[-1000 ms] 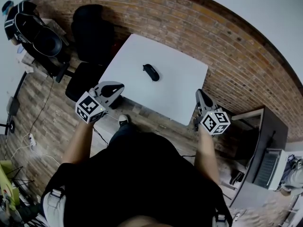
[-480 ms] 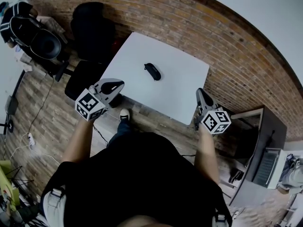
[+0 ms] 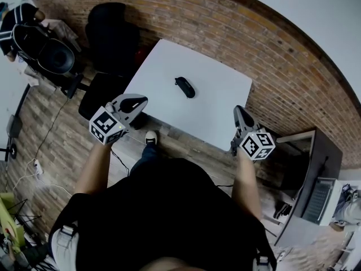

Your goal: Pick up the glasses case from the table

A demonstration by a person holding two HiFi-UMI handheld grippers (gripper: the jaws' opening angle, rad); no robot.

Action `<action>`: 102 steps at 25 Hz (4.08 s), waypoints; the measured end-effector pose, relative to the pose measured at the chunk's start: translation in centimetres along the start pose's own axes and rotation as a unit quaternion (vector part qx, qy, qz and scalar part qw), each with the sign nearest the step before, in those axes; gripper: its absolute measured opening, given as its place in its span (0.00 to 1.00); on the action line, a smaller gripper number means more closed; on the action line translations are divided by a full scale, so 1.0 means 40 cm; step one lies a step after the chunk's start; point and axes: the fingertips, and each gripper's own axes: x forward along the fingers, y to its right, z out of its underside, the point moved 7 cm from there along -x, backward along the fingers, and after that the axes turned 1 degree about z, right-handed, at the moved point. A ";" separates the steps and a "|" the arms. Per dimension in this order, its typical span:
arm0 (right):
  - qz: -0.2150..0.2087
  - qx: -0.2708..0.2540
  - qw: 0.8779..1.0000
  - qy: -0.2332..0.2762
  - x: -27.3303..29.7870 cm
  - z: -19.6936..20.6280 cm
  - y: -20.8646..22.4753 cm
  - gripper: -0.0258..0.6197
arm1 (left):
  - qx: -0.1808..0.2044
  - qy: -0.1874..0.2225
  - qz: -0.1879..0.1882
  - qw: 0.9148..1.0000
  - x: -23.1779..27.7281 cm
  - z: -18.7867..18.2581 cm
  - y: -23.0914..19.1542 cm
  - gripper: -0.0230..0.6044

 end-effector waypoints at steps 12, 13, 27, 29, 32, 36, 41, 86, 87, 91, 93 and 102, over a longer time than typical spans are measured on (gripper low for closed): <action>0.007 0.005 1.000 -0.004 0.074 -0.001 -0.020 0.06 | -0.007 -0.005 0.010 1.000 -0.002 0.020 -0.083 0.06; 0.008 0.004 1.000 -0.004 0.080 -0.001 -0.021 0.06 | -0.009 -0.005 0.011 1.000 -0.003 0.022 -0.088 0.05; 0.015 0.007 1.000 -0.010 0.186 -0.012 -0.026 0.06 | -0.013 -0.010 0.019 1.000 0.013 0.044 -0.210 0.05; 0.017 0.009 1.000 -0.011 0.199 -0.012 -0.024 0.06 | -0.015 -0.010 0.021 1.000 0.018 0.047 -0.226 0.05; 0.019 0.011 1.000 -0.013 0.221 -0.010 -0.022 0.06 | -0.017 -0.012 0.025 0.999 0.024 0.051 -0.248 0.05; 0.022 0.014 1.000 -0.016 0.253 -0.005 -0.017 0.06 | -0.018 -0.015 0.028 0.999 0.035 0.063 -0.282 0.05; 0.026 0.021 0.999 -0.019 0.296 0.002 -0.013 0.06 | -0.015 -0.013 0.031 0.999 0.046 0.064 -0.326 0.05; 0.043 0.029 0.995 -0.080 0.542 0.079 0.015 0.06 | -0.035 -0.029 0.053 0.998 0.105 0.142 -0.547 0.05; 0.042 0.030 0.995 -0.084 0.551 0.084 0.016 0.06 | -0.035 -0.029 0.054 0.997 0.106 0.146 -0.552 0.05; 0.041 0.031 0.994 -0.098 0.578 0.104 0.027 0.06 | -0.035 -0.032 0.053 0.997 0.117 0.158 -0.577 0.06; 0.040 0.030 0.993 -0.105 0.591 0.115 0.030 0.06 | -0.039 -0.033 0.051 0.997 0.118 0.163 -0.589 0.05; 0.032 0.038 0.989 -0.139 0.653 0.171 0.039 0.06 | -0.039 -0.037 0.050 0.997 0.124 0.184 -0.631 0.06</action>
